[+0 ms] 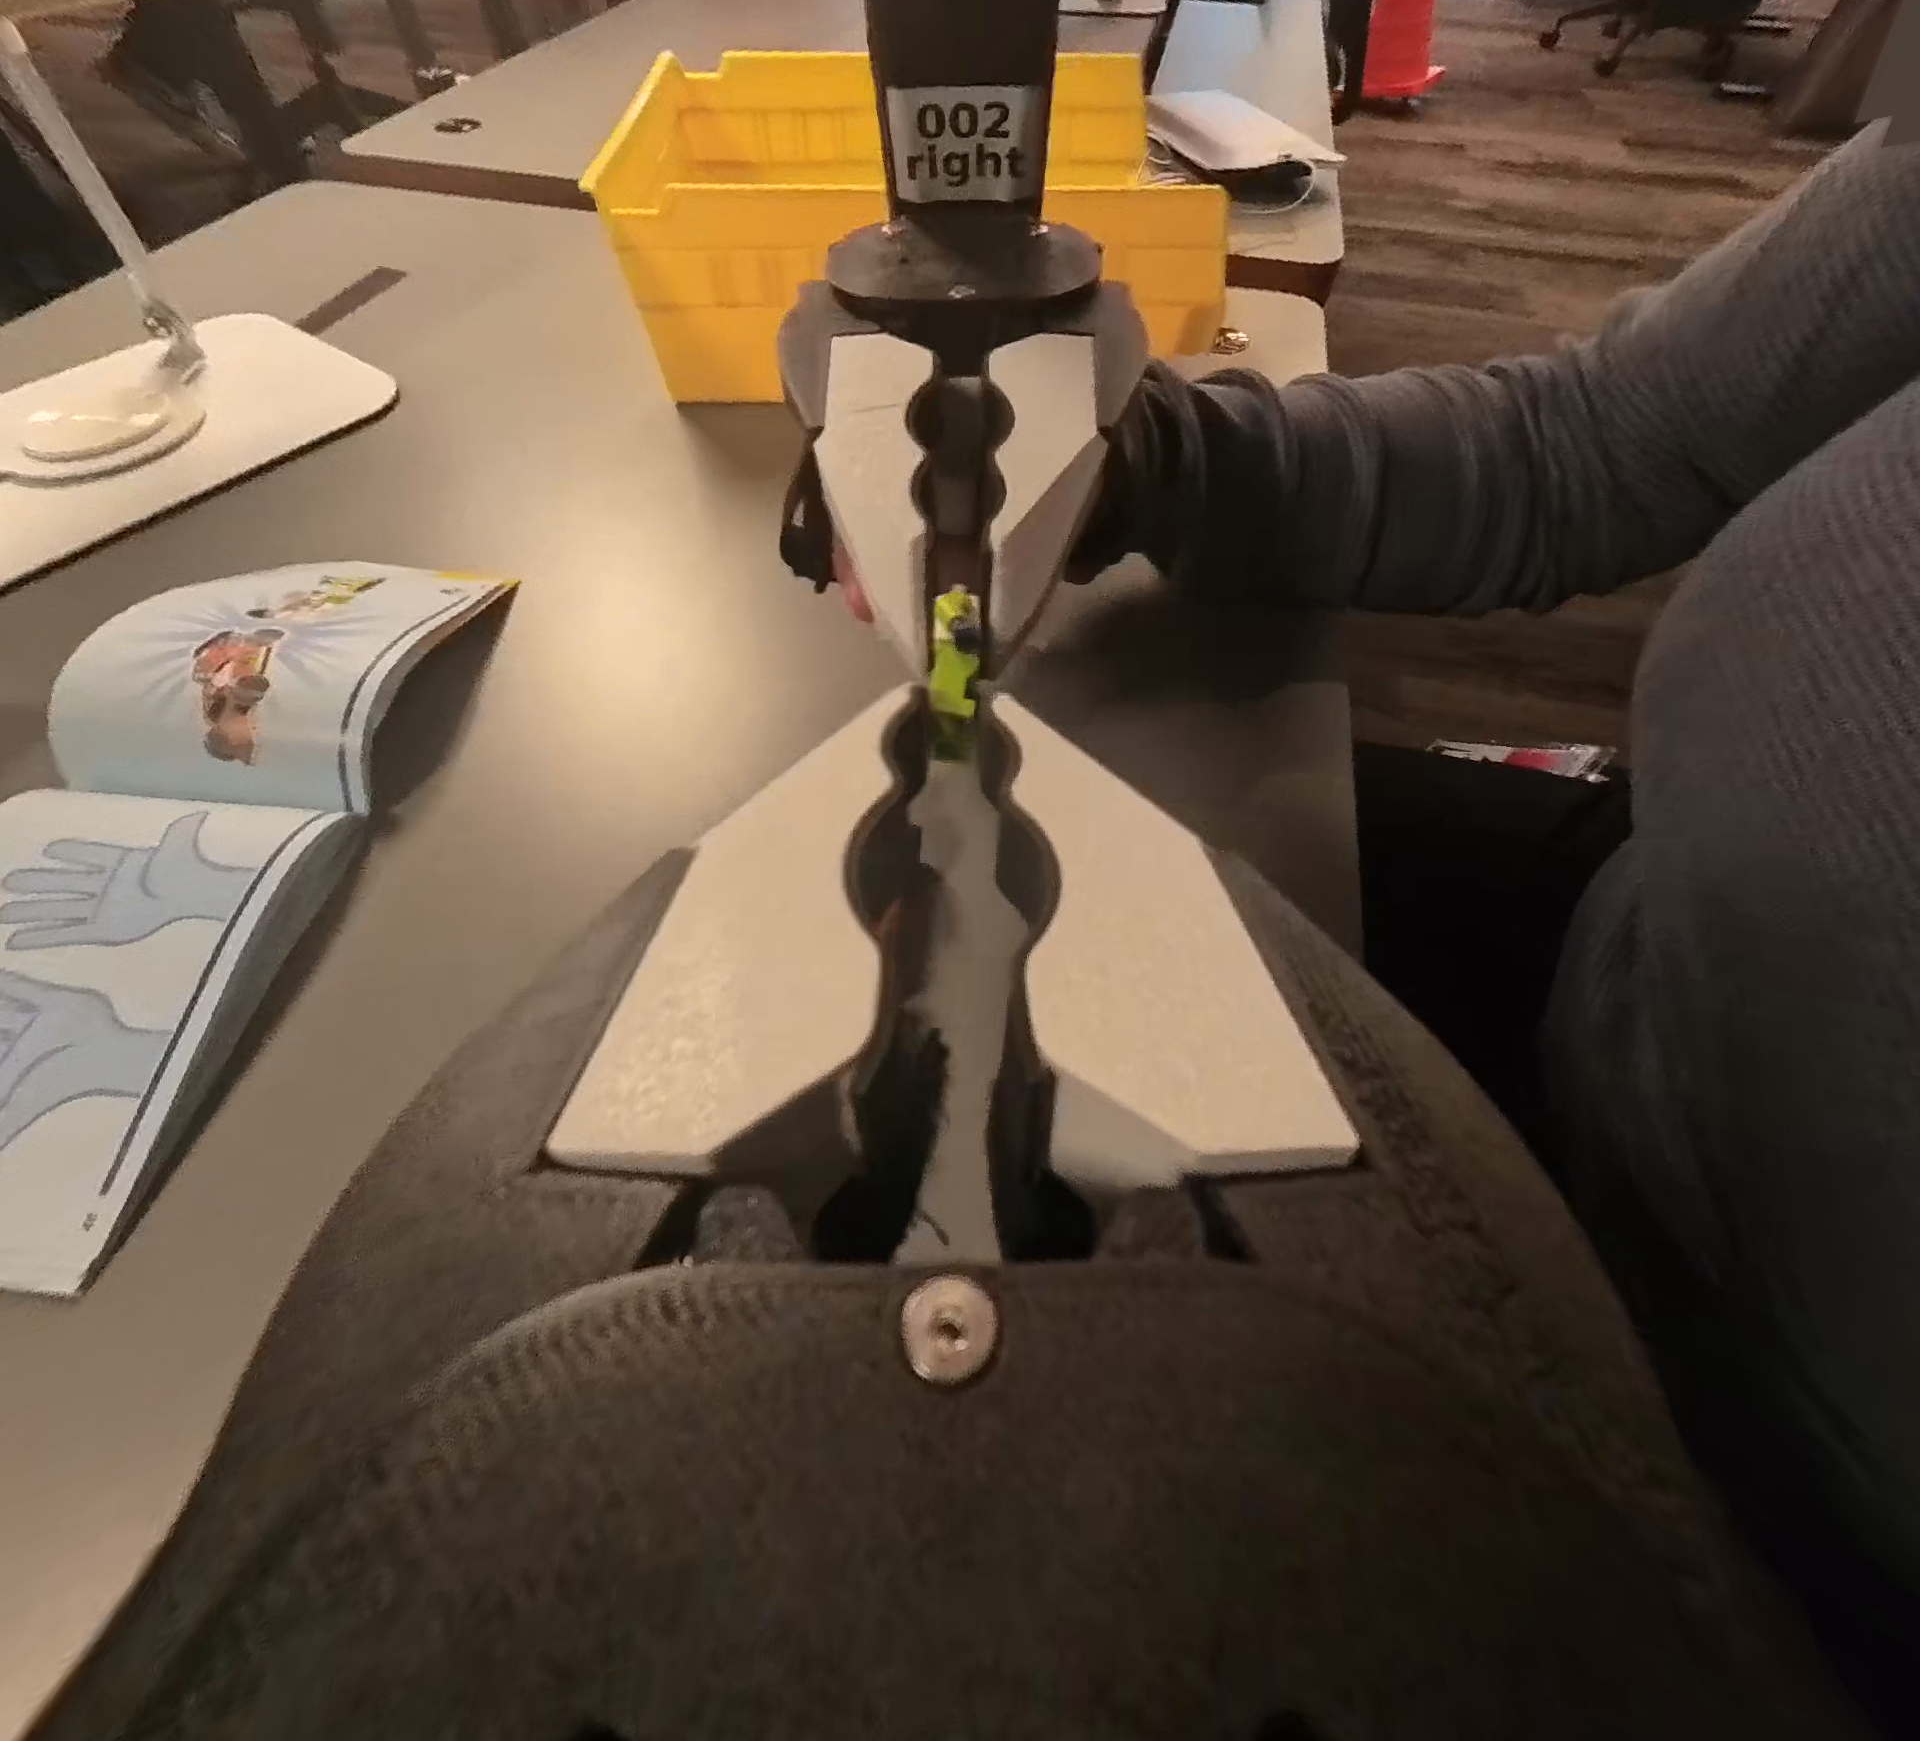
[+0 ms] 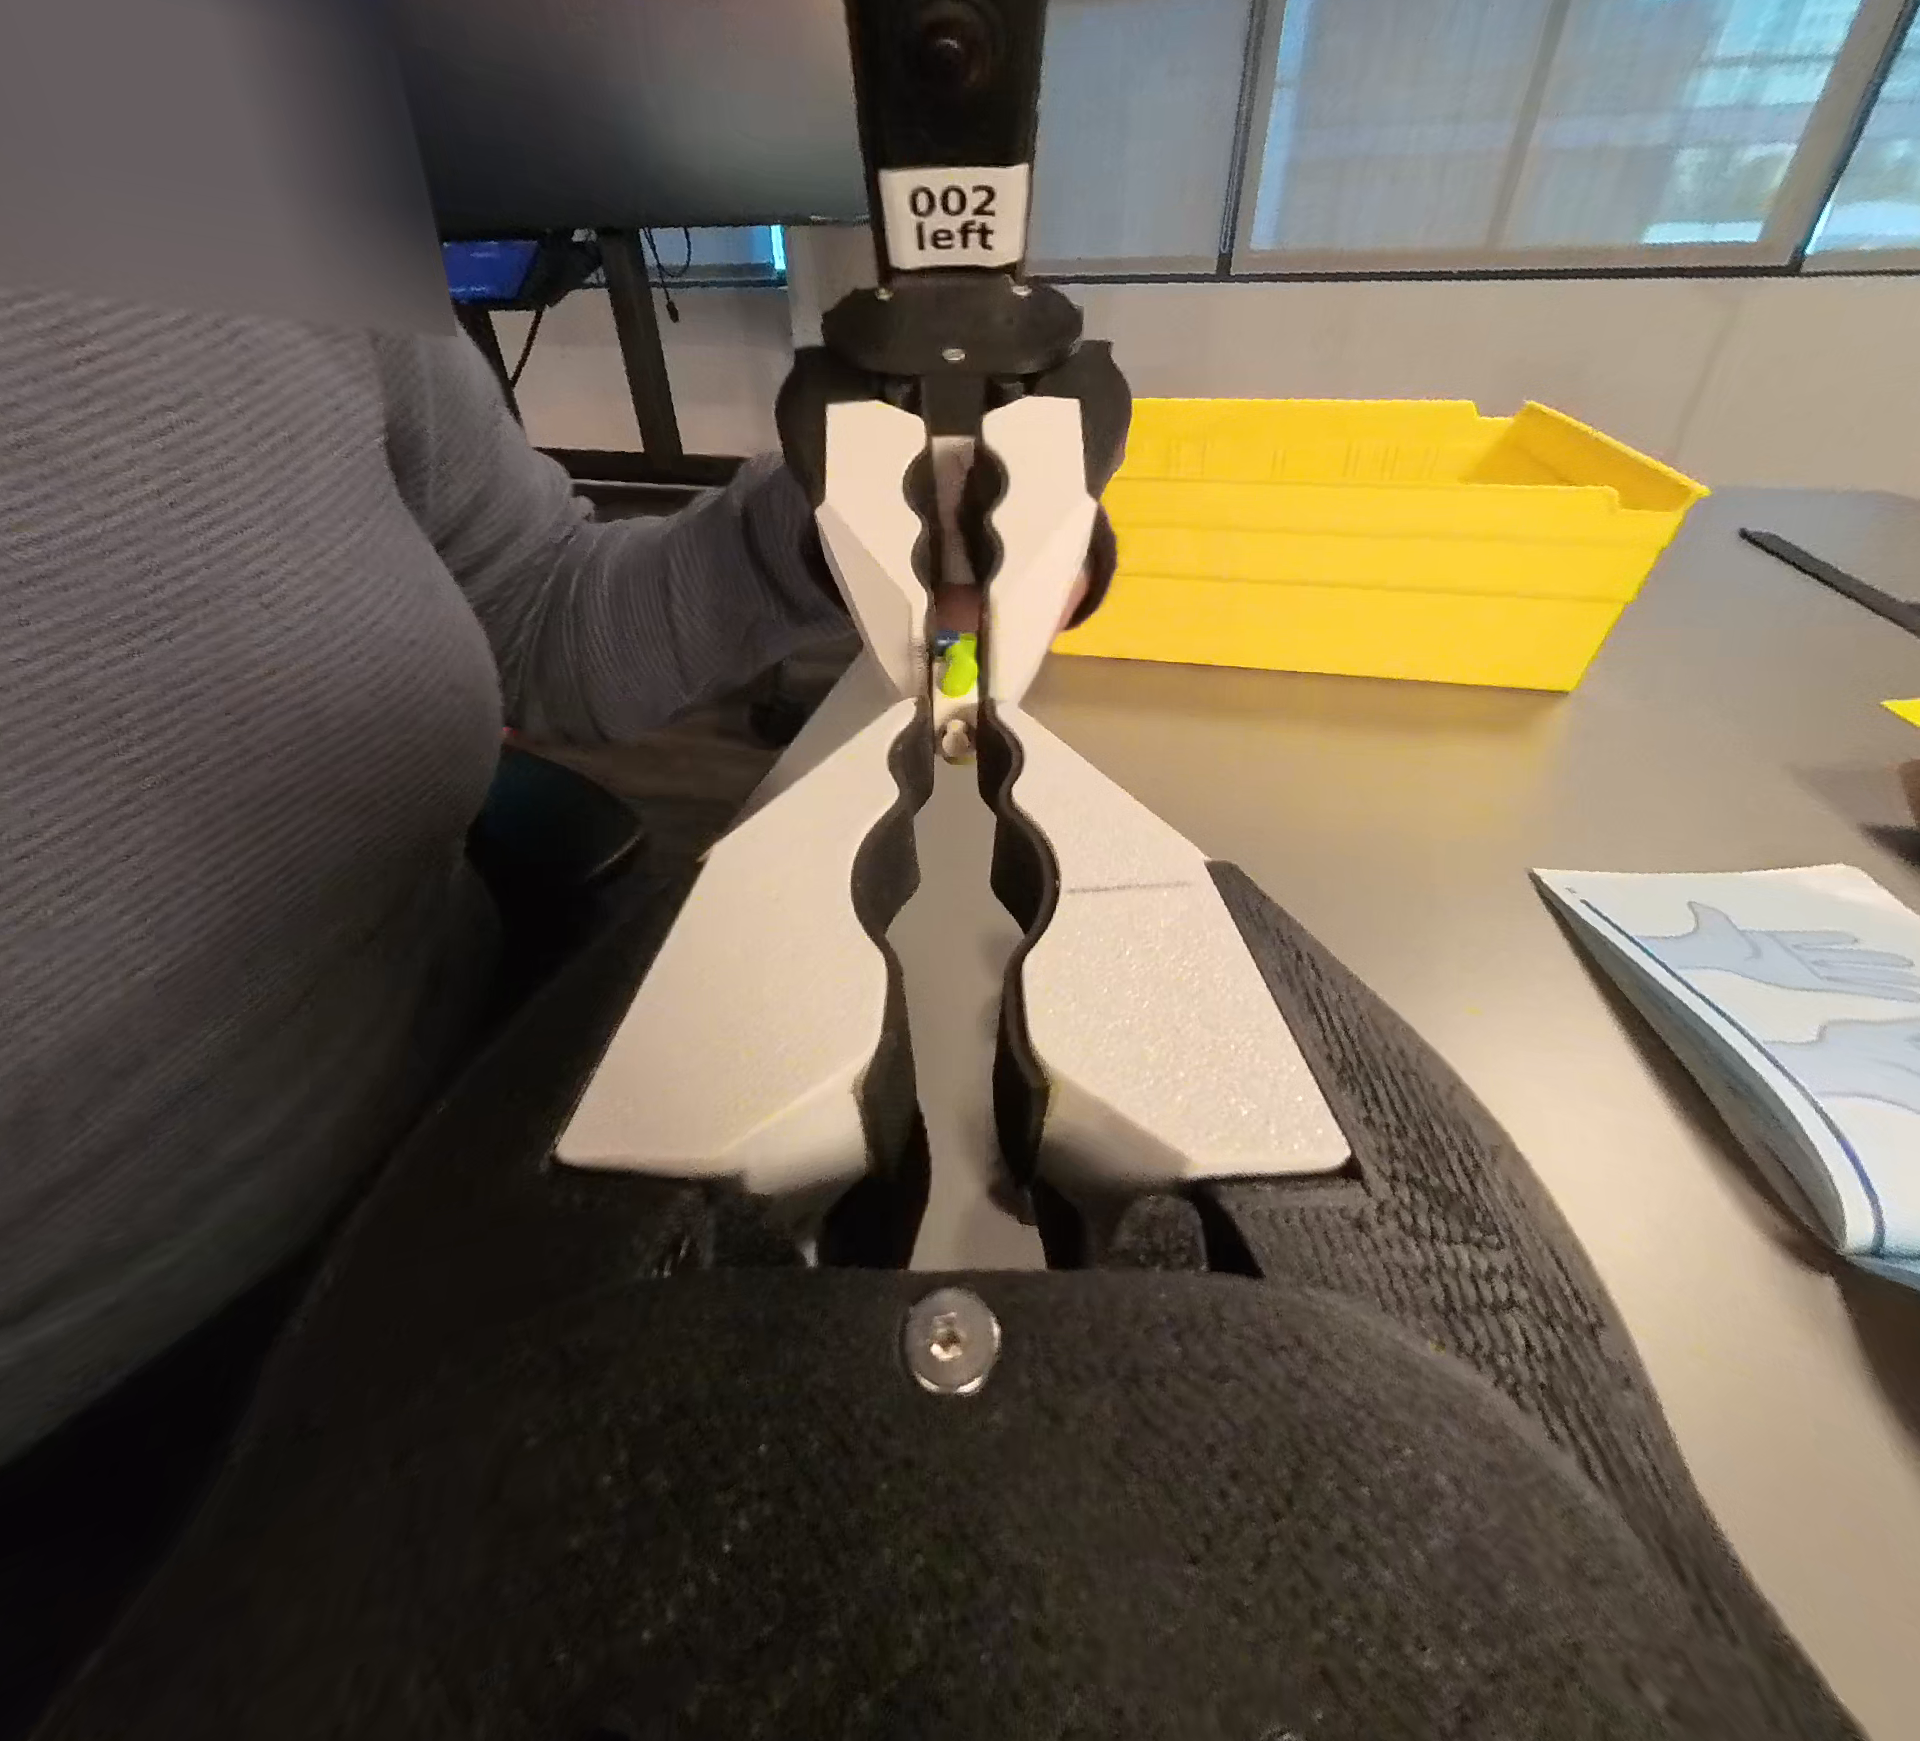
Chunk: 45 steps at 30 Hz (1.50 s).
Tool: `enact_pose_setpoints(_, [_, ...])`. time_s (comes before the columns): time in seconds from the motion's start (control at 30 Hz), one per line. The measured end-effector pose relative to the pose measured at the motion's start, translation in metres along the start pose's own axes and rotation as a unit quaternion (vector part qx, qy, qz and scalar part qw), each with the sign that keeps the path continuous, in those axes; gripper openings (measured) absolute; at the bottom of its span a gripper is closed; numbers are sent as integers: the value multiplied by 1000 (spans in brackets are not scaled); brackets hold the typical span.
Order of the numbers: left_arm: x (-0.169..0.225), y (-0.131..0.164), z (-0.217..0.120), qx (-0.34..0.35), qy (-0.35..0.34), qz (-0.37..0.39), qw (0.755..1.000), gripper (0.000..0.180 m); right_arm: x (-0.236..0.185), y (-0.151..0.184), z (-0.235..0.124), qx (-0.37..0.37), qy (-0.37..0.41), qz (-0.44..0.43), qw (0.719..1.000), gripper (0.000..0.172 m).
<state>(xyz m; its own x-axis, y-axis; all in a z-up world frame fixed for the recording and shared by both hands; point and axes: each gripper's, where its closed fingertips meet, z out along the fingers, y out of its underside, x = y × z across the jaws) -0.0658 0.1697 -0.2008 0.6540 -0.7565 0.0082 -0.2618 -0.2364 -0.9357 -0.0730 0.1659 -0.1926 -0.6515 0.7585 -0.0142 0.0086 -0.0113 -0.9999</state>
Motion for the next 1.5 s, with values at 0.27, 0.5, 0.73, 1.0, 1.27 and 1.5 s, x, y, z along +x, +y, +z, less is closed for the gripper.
enact_pose_setpoints(0.27, [6, 10, -10, -53, -7, 60, 997, 7, -6, 10, 9, -80, 29, -77, 993, 7])
enact_pose_setpoints(0.5, [41, 14, -28, -56, 90, 54, 993, 7, -34, 7, 15, -90, -27, -95, 991, 7])
enact_pose_setpoints(0.73, [-13, -22, -153, 89, -123, -13, 988, 6, -6, -20, -24, -12, 52, -65, 996, 7])
enact_pose_setpoints(1.0, [-120, 110, -265, -177, -466, -275, 822, 7, 30, 12, -23, -64, 135, -63, 987, 6])
enact_pose_setpoints(1.27, [-153, 178, -269, -380, -451, -284, 756, 50, 37, 26, -20, -79, 144, -57, 985, 6])
enact_pose_setpoints(1.5, [-161, 89, -291, -286, -603, -106, 737, 51, 29, 7, -17, -1, 113, -5, 994, 6])
